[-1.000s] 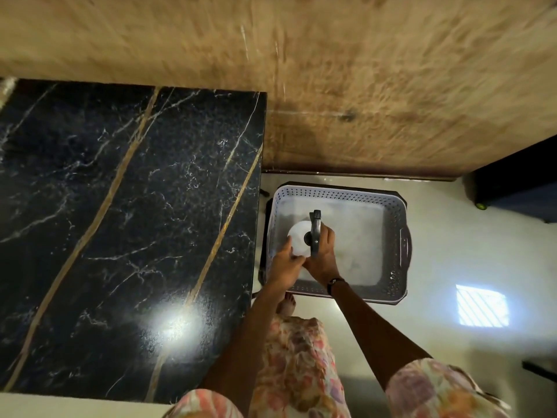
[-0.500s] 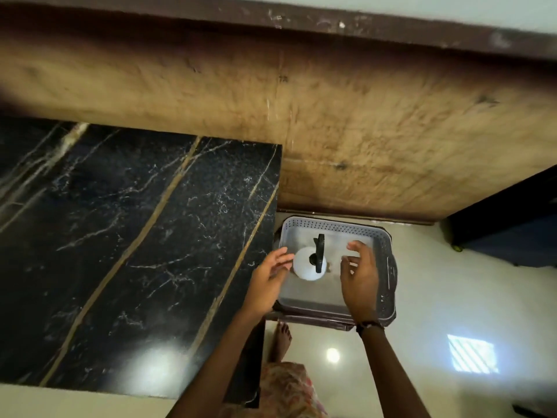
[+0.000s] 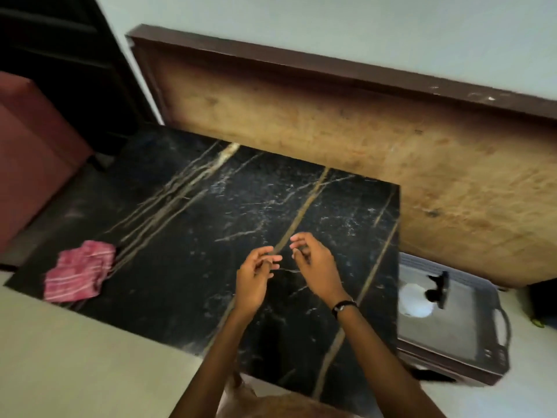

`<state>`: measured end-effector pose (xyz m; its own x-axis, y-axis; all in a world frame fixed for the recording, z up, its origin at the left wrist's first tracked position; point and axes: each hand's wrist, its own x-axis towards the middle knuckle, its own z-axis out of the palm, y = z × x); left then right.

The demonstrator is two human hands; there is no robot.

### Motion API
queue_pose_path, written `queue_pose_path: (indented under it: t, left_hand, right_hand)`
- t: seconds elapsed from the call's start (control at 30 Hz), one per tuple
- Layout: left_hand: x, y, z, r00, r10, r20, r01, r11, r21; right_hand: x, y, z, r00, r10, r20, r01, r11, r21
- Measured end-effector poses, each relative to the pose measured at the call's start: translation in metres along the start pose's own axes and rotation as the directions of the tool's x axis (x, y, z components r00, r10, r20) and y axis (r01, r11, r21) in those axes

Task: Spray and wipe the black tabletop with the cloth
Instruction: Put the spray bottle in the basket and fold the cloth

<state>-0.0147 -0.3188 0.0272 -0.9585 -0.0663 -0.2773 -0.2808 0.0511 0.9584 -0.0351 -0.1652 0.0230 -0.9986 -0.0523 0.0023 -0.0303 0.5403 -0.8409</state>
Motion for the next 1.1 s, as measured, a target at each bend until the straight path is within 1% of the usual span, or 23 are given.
queue_pose_path:
  t: [0.13,0.27,0.33,0.43,0.53,0.6,0.7,0.83,0.9,0.97,1.03,1.1]
  left_hand:
    - [0.016,-0.011,-0.115,0.986,-0.003,-0.167,0.003,1.000,-0.001]
    - [0.022,-0.023,-0.215,0.930,-0.042,-0.366,0.043,0.999,-0.008]
    - [0.023,-0.031,-0.253,0.884,-0.069,-0.462,0.090,0.996,0.024]
    - [0.025,-0.041,-0.301,0.767,-0.055,-0.639,0.171,0.978,0.121]
    - [0.028,-0.048,-0.334,0.692,-0.016,-0.722,0.228,0.953,0.198]
    - [0.032,-0.056,-0.351,0.675,0.009,-0.738,0.248,0.939,0.238]
    - [0.039,-0.064,-0.369,0.678,-0.004,-0.735,0.275,0.929,0.248]
    - [0.048,-0.077,-0.392,0.715,0.058,-0.697,0.284,0.886,0.366]
    - [0.052,-0.079,-0.401,0.737,0.076,-0.671,0.258,0.887,0.384]
    - [0.054,-0.074,-0.405,0.776,0.066,-0.627,0.207,0.913,0.352]
    - [0.054,-0.070,-0.410,0.820,0.038,-0.572,0.178,0.932,0.316]
    - [0.053,-0.072,-0.417,0.861,-0.011,-0.509,0.186,0.938,0.293]
  right_hand:
    - [0.033,-0.047,0.098,0.989,-0.020,0.147,0.021,1.000,-0.007]
    - [0.056,-0.091,0.194,0.956,0.019,0.292,-0.015,1.000,-0.017]
    - [0.062,-0.108,0.232,0.932,0.056,0.358,-0.052,0.998,-0.019]
    - [0.064,-0.130,0.284,0.899,0.105,0.426,-0.103,0.994,-0.028]
    - [0.064,-0.145,0.320,0.876,0.142,0.461,-0.133,0.990,-0.052]
    - [0.065,-0.156,0.339,0.868,0.159,0.470,-0.144,0.987,-0.067]
    - [0.067,-0.175,0.363,0.881,0.166,0.443,-0.150,0.986,-0.072]
    - [0.070,-0.185,0.399,0.877,0.321,0.359,-0.310,0.947,-0.090]
    - [0.070,-0.186,0.410,0.856,0.383,0.346,-0.381,0.921,-0.077]
    - [0.068,-0.186,0.414,0.833,0.439,0.336,-0.445,0.893,-0.064]
    - [0.066,-0.185,0.416,0.848,0.419,0.324,-0.425,0.903,-0.054]
    - [0.061,-0.183,0.418,0.890,0.296,0.345,-0.309,0.951,-0.019]
